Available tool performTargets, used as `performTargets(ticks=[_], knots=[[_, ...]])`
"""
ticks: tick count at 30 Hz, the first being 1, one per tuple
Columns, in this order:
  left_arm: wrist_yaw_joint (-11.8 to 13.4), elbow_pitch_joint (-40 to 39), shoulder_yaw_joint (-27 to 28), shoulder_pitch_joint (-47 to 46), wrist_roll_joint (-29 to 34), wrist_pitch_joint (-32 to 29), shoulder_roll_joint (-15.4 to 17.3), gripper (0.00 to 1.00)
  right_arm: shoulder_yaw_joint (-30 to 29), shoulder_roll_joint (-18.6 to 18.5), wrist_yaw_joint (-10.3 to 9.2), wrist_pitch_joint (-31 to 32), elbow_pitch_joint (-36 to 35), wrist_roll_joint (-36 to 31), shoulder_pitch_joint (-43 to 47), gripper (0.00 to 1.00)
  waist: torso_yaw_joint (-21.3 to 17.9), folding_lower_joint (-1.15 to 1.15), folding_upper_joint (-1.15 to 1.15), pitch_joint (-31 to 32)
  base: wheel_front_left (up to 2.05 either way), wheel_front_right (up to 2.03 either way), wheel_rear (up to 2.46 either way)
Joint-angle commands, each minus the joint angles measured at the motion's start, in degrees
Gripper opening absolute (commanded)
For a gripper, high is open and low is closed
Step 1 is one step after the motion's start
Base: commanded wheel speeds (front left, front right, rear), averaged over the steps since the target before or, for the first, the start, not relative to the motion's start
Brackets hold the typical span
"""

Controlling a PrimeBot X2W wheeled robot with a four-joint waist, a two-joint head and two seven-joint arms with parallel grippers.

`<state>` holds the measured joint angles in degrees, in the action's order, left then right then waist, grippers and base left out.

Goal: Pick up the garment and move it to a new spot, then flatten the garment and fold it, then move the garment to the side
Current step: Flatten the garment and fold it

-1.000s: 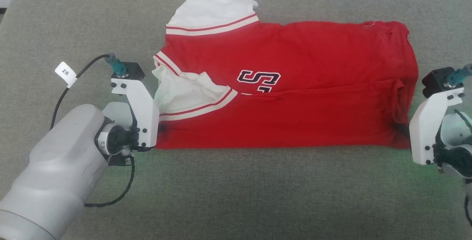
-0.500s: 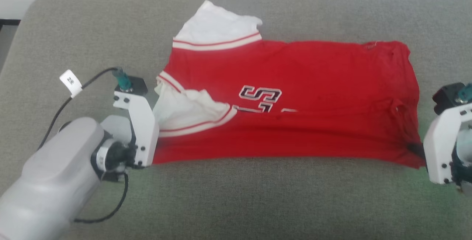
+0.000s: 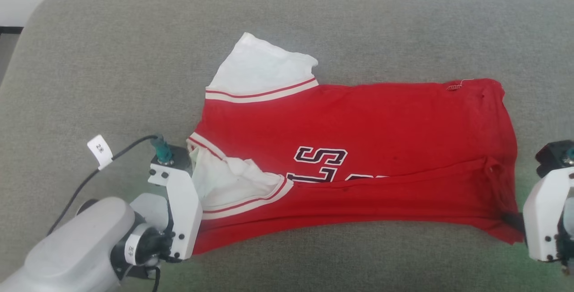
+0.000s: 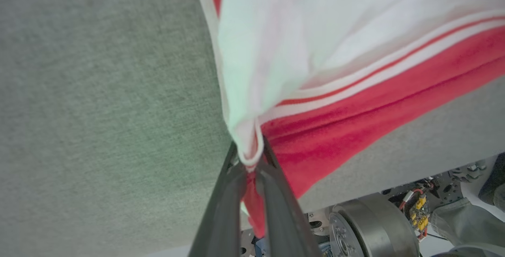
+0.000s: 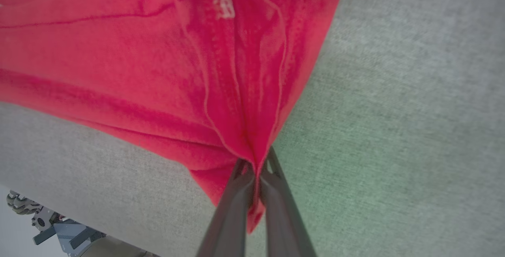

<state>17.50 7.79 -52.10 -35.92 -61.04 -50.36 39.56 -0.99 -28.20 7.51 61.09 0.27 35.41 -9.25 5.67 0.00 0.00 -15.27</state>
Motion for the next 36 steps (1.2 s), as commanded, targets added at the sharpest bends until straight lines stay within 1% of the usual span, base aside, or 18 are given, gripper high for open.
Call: performTargets(ticks=[1,2,3,4,5,7,10,13,14,19,22,25,28,33,34,36], knots=[[0.56,0.54,-0.56,1.73,-0.67,-0.24,-0.01,0.00,-0.13,0.89,-0.03,-0.60,0.49,-1.15,0.67,0.00,-0.40,0.00,0.00,-0.11,0.00,0.00,0.00],[0.87,0.95,-0.41,2.13,-0.89,0.15,-0.38,0.06,0.07,1.46,-0.02,-0.85,0.82,-1.55,0.73,0.07,-0.61,0.00,0.00,-0.15,0.00,0.00,0.00],[0.87,1.32,-0.41,2.36,-0.84,0.41,-0.69,0.26,0.28,1.97,-0.02,-1.13,1.21,-1.83,0.69,0.33,-0.77,0.00,0.00,-0.18,0.00,0.00,0.00],[0.41,1.53,-0.65,2.20,-0.22,0.84,-0.79,0.50,0.46,2.67,-0.02,-1.56,1.50,-1.78,0.42,0.96,-0.96,0.00,0.00,-0.14,0.00,0.00,0.00],[0.14,1.75,-0.54,1.85,0.08,1.54,-0.93,1.00,0.56,3.08,-0.02,-1.96,1.70,-2.00,0.13,1.00,-1.12,0.00,0.00,-0.05,0.00,0.00,0.00],[0.39,2.34,0.20,1.21,-0.27,1.93,-0.81,1.00,0.69,3.65,-0.02,-2.84,1.85,-2.34,-0.22,1.00,-1.41,0.00,0.00,0.36,0.00,0.00,0.00],[0.10,1.65,1.10,-0.75,0.60,2.14,0.74,1.00,0.25,3.75,-0.02,-4.80,1.18,-2.49,-0.83,1.00,-1.78,0.00,0.00,1.10,0.00,0.00,0.00],[0.61,-0.34,1.66,-2.50,1.60,1.41,2.56,1.00,-0.06,3.71,-0.01,-7.67,-0.02,-2.43,-1.07,1.00,-2.33,0.00,0.00,1.94,0.00,0.00,0.00],[0.61,-0.34,1.66,-2.50,1.60,1.41,2.56,1.00,-0.06,3.71,-0.01,-7.67,-0.02,-2.43,-1.07,1.00,-2.33,0.00,0.00,1.94,0.00,0.00,0.00],[1.44,-4.29,3.37,-5.65,2.83,0.79,5.19,1.00,-0.39,4.06,-0.01,-14.45,-3.29,-3.24,-1.24,1.00,-3.84,0.00,0.00,2.82,0.00,0.00,0.00],[1.07,-5.24,4.09,-7.92,3.46,1.00,5.97,1.00,-0.32,4.57,0.00,-20.09,-5.15,-4.19,-1.86,1.00,-5.27,0.00,0.00,3.03,0.00,0.00,0.00],[-0.27,-4.49,4.79,-10.46,4.55,2.06,5.86,1.00,0.45,5.34,-0.01,-26.58,-6.81,-5.94,-3.02,1.00,-7.37,0.00,0.00,2.88,0.00,0.00,0.00],[-2.20,-2.11,5.40,-12.45,5.15,3.59,5.35,1.00,2.02,6.49,-0.01,-33.99,-7.70,-8.41,-4.45,1.00,-10.19,0.00,0.00,2.45,0.00,0.00,0.00],[-5.02,4.31,7.17,-15.82,5.31,6.67,4.67,1.00,4.91,8.84,-0.01,-46.00,-7.97,-12.23,-7.23,1.00,-15.65,0.00,0.00,0.95,0.00,0.00,0.00],[-5.33,5.96,7.56,-16.38,5.06,7.22,4.26,1.00,5.05,9.64,-0.02,-48.02,-7.61,-12.70,-7.51,1.00,-16.62,0.00,0.00,0.56,0.00,0.00,0.00],[-6.86,8.85,7.79,-17.98,5.89,8.59,4.12,1.00,5.90,10.90,0.00,-51.10,-7.09,-13.66,-7.98,1.00,-18.49,0.00,0.00,-0.35,0.00,0.00,0.00]])
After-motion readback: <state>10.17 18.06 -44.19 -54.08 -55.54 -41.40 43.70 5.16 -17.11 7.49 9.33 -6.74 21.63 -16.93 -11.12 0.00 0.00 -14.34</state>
